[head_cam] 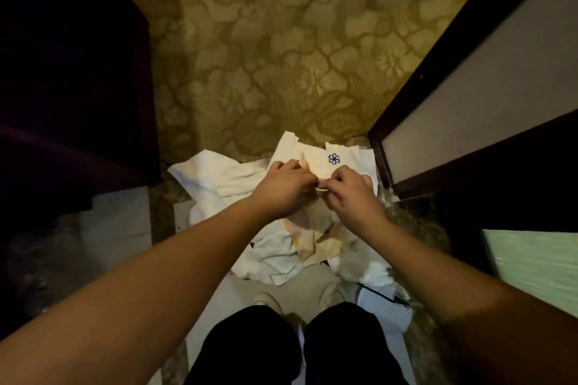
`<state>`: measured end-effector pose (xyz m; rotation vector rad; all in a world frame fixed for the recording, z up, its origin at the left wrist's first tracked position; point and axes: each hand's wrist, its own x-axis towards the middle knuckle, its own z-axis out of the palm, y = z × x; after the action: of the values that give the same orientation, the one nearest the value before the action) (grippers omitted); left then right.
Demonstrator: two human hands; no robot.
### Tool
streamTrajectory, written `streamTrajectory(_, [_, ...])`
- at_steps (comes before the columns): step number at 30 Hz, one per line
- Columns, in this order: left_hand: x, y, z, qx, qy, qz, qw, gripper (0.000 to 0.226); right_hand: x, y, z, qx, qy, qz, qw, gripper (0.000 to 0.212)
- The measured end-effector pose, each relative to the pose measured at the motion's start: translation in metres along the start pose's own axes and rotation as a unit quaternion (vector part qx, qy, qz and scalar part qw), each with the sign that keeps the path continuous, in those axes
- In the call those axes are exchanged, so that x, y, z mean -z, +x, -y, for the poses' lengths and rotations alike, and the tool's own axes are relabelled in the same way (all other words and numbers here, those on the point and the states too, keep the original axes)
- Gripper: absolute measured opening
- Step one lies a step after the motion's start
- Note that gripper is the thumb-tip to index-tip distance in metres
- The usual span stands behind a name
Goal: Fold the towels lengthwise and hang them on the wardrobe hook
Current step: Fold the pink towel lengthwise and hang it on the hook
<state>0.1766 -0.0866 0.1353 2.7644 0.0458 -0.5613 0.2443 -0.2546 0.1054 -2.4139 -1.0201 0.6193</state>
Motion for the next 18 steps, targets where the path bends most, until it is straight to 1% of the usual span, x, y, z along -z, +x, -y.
streamTrajectory(3, [0.064,-0.042,-0.013,0.055,-0.016,-0.025,0.998,0.018,0.057,-0.017,0.046,0.017,0.013,-0.009,1.000,0.036])
streamTrajectory(7, [0.137,-0.103,-0.033,0.102,0.034,-0.015,0.994,0.020,0.128,-0.041,0.108,0.060,-0.002,-0.005,0.998,0.039])
streamTrajectory(8, [0.155,-0.120,-0.038,0.113,0.048,-0.022,0.992,0.021,0.145,-0.049,0.124,0.077,-0.001,-0.014,0.997,0.040])
streamTrajectory(10, [0.188,-0.153,-0.051,0.128,0.058,-0.045,0.989,0.024,0.172,-0.061,0.151,0.101,-0.004,-0.027,0.995,0.036])
streamTrajectory(13, [0.233,-0.203,-0.070,0.148,0.032,-0.077,0.985,0.030,0.208,-0.076,0.185,0.121,-0.012,-0.045,0.992,0.025])
streamTrajectory(16, [0.272,-0.256,-0.088,0.167,0.005,-0.097,0.981,0.034,0.232,-0.092,0.208,0.127,-0.025,-0.031,0.991,0.027])
streamTrajectory(18, [0.292,-0.294,-0.100,0.186,-0.026,-0.124,0.974,0.033,0.243,-0.101,0.218,0.117,-0.039,-0.032,0.992,0.031])
